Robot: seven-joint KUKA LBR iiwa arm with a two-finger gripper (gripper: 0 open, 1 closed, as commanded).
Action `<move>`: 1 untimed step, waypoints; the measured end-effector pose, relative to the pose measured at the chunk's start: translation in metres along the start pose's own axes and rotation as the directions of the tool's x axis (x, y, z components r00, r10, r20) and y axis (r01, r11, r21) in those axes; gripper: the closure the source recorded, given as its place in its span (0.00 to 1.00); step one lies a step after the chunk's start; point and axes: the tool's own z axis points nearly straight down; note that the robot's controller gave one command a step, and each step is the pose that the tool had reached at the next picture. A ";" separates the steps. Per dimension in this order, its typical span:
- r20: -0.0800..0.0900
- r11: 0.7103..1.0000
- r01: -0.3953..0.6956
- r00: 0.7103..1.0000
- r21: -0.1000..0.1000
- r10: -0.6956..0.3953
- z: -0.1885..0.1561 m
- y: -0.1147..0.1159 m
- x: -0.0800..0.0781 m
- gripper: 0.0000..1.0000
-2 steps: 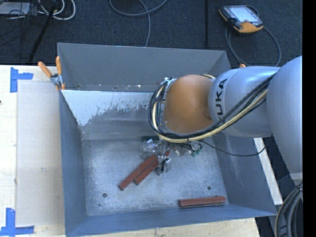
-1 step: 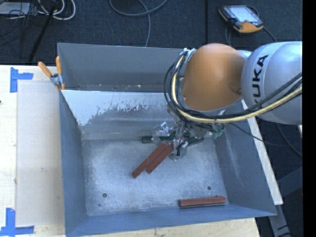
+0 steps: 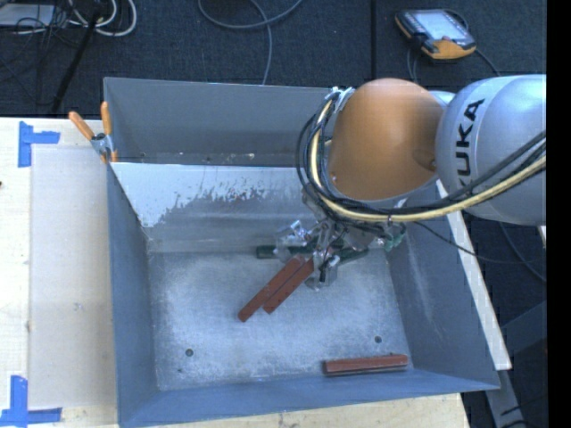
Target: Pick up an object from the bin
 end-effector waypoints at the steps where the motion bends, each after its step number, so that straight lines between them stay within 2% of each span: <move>1: 0.002 0.897 0.442 0.897 0.003 -0.442 -0.135 -0.004 0.025 1.00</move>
Offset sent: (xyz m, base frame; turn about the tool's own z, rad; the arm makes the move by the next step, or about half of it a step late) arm 0.0000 0.0000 0.0000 0.0000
